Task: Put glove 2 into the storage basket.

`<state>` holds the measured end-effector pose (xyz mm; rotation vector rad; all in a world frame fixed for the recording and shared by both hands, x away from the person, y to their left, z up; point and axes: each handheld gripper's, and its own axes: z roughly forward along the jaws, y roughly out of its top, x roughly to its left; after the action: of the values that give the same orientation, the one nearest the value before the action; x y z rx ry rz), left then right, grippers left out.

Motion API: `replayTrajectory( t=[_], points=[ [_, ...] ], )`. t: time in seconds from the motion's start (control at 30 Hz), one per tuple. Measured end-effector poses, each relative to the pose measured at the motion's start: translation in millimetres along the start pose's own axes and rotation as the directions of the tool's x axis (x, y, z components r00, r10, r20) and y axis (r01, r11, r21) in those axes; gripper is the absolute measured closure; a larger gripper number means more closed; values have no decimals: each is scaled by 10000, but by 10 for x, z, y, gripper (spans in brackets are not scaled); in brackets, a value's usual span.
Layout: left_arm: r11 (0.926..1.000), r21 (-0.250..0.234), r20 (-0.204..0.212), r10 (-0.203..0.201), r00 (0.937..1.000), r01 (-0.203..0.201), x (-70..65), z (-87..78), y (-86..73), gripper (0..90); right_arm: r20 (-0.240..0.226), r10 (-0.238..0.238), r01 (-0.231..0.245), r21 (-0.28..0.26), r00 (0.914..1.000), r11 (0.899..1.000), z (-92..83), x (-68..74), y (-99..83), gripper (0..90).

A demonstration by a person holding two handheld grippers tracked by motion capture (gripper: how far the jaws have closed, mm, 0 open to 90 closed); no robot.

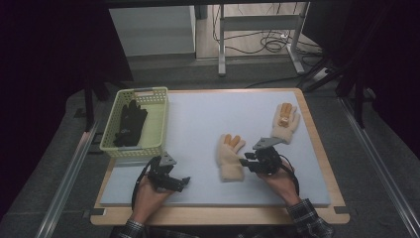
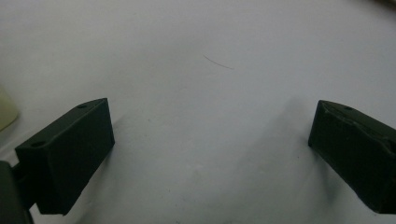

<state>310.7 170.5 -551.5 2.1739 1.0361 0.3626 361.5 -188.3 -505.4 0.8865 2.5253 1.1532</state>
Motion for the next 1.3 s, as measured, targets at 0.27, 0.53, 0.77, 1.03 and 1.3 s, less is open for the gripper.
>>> replayTrajectory(
  t=[0.27,0.53,0.77,1.03,1.3],
  points=[
    [10000,-4,-5,5,10000,-5,-1,0,0,5,-719,-34,34,-5,9974,10000,95,199,-194,673],
    [10000,-6,-6,6,10000,-6,-1,0,0,5,-875,-295,279,-195,9957,9994,-3,230,-129,617],
    [10000,-3,-6,1,10000,-1,-1,0,0,5,156,-122,128,-377,9998,9992,-37,22,-15,696],
    [10000,-3,-8,-1,10000,1,-1,0,0,5,26,325,-326,132,9995,9994,364,-113,87,586],
    [10000,1,-7,1,10000,-1,-1,1,0,5,-223,223,-215,335,9995,9992,426,18,51,870]
  ],
)
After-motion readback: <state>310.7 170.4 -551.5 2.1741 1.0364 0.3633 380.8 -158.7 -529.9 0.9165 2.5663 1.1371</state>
